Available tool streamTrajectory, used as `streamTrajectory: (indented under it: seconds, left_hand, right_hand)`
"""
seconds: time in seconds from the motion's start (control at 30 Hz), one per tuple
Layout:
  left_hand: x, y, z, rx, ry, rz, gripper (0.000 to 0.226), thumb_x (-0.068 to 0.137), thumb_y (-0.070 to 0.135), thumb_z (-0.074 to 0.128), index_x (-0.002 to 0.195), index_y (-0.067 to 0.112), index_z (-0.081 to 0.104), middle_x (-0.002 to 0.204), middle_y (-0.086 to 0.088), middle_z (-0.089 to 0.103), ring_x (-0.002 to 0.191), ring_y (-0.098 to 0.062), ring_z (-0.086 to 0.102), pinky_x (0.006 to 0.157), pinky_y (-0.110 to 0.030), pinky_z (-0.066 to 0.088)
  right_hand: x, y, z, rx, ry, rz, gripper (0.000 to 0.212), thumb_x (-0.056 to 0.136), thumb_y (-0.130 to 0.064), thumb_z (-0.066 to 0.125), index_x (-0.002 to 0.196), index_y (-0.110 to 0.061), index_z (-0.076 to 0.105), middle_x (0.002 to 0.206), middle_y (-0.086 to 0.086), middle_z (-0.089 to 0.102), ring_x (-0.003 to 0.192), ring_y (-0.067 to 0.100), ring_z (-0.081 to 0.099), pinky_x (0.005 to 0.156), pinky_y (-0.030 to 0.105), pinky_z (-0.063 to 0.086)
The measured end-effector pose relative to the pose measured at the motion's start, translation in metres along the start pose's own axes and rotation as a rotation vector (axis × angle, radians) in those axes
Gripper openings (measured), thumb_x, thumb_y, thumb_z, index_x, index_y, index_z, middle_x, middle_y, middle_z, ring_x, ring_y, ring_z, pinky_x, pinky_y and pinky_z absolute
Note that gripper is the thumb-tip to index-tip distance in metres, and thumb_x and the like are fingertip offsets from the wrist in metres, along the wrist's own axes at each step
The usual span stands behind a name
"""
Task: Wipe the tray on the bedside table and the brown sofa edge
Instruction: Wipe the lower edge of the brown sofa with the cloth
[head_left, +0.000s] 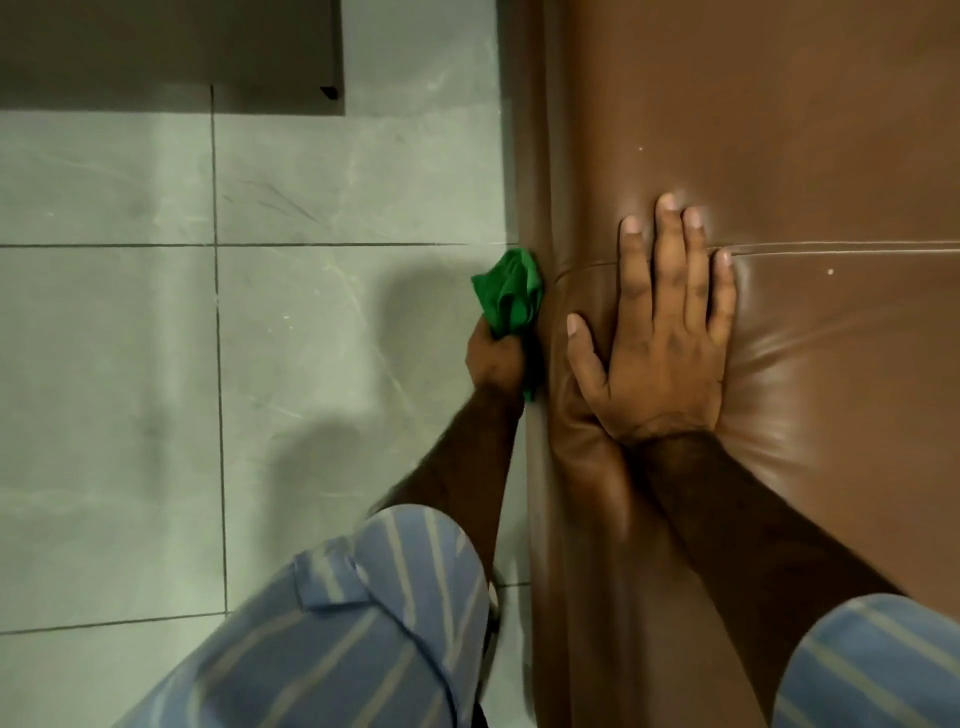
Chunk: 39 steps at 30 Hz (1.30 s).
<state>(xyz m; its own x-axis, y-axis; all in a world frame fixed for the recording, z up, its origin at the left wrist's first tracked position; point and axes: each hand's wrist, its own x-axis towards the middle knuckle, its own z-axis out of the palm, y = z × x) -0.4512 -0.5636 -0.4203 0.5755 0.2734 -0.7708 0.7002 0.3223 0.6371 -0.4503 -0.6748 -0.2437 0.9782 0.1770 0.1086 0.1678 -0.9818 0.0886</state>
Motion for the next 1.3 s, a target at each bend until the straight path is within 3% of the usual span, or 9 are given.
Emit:
streamTrajectory:
  seconds: [0.2,0.27,0.37,0.63,0.87,0.97,1.07,1.2,1.3]
  left_hand:
    - [-0.124,-0.069,-0.041,-0.172,-0.035,-0.132,0.025,0.086,0.007,0.06,0.105,-0.004,0.071,0.089,-0.02,0.075,0.081,-0.038,0.071,0.059,-0.041,0.065]
    - [-0.142,-0.111,-0.065,0.023,-0.042,-0.245,0.03,0.076,0.003,0.057,0.097,0.011,0.077,0.092,-0.02,0.08,0.09,-0.044,0.075,0.074,-0.059,0.065]
    - [-0.125,-0.128,-0.07,0.306,-0.025,-0.321,0.03,0.063,0.006,0.052,0.084,0.01,0.074,0.088,-0.018,0.08,0.087,-0.04,0.076,0.08,-0.059,0.064]
    - [-0.081,-0.075,-0.033,-0.045,0.021,-0.123,0.026,0.078,0.009,0.061,0.099,0.012,0.076,0.098,-0.022,0.079,0.094,-0.046,0.075,0.08,-0.065,0.063]
    - [-0.182,-0.118,-0.083,0.262,-0.104,-0.203,0.022,0.078,0.005,0.059,0.091,0.013,0.075,0.096,-0.018,0.081,0.097,-0.041,0.076,0.084,-0.058,0.063]
    - [-0.18,-0.08,-0.092,0.491,-0.117,-0.117,0.032,0.071,0.024,0.059,0.096,0.012,0.076,0.101,-0.018,0.081,0.101,-0.033,0.075,0.084,-0.043,0.061]
    - [-0.167,-0.009,-0.102,0.57,-0.032,0.043,0.025,0.087,0.015,0.073,0.11,0.008,0.076,0.109,-0.014,0.08,0.107,-0.028,0.072,0.082,-0.027,0.05]
    - [-0.142,0.12,-0.138,0.677,0.08,0.263,0.025,0.09,0.008,0.073,0.115,0.006,0.074,0.113,-0.017,0.078,0.109,-0.032,0.071,0.086,-0.029,0.049]
    - [-0.129,0.235,-0.174,0.735,0.162,0.387,0.021,0.09,0.006,0.071,0.11,0.005,0.073,0.109,-0.018,0.077,0.104,-0.034,0.07,0.08,-0.029,0.047]
  right_hand:
    - [-0.001,0.0,-0.002,0.004,-0.016,0.008,0.083,0.105,-0.057,0.034,0.17,-0.013,0.008,0.179,0.014,0.008,0.166,0.032,0.006,0.135,0.057,0.01]
    - [-0.001,0.0,-0.001,-0.002,-0.019,0.01,0.082,0.106,-0.057,0.034,0.17,-0.013,0.008,0.179,0.014,0.007,0.166,0.032,0.006,0.135,0.057,0.01]
    - [-0.001,-0.001,-0.001,-0.002,-0.023,0.013,0.082,0.106,-0.057,0.034,0.17,-0.014,0.007,0.179,0.014,0.007,0.166,0.032,0.006,0.135,0.057,0.009]
    - [-0.001,-0.002,-0.004,0.002,-0.011,0.008,0.083,0.105,-0.057,0.034,0.17,-0.014,0.008,0.179,0.014,0.007,0.167,0.031,0.006,0.135,0.057,0.01]
    - [-0.003,-0.003,-0.008,0.007,-0.02,0.013,0.082,0.106,-0.059,0.03,0.17,-0.015,0.006,0.179,0.012,0.006,0.167,0.03,0.006,0.135,0.054,0.009]
    - [-0.004,-0.007,-0.013,0.043,-0.047,0.046,0.082,0.105,-0.057,0.036,0.17,-0.015,0.008,0.179,0.012,0.008,0.167,0.029,0.007,0.135,0.055,0.009]
    - [0.0,-0.024,-0.032,0.093,-0.126,0.142,0.087,0.099,-0.059,0.039,0.17,-0.014,0.014,0.178,0.012,0.014,0.166,0.03,0.012,0.134,0.056,0.012]
    - [0.032,-0.05,-0.08,0.223,-0.323,0.268,0.097,0.095,-0.071,0.023,0.165,-0.004,0.027,0.174,0.02,0.025,0.163,0.037,0.021,0.133,0.059,0.018]
    - [0.084,-0.078,-0.123,0.264,-0.454,0.224,0.095,0.103,-0.074,0.017,0.168,-0.005,0.014,0.178,0.016,0.009,0.166,0.031,0.006,0.135,0.052,0.008]
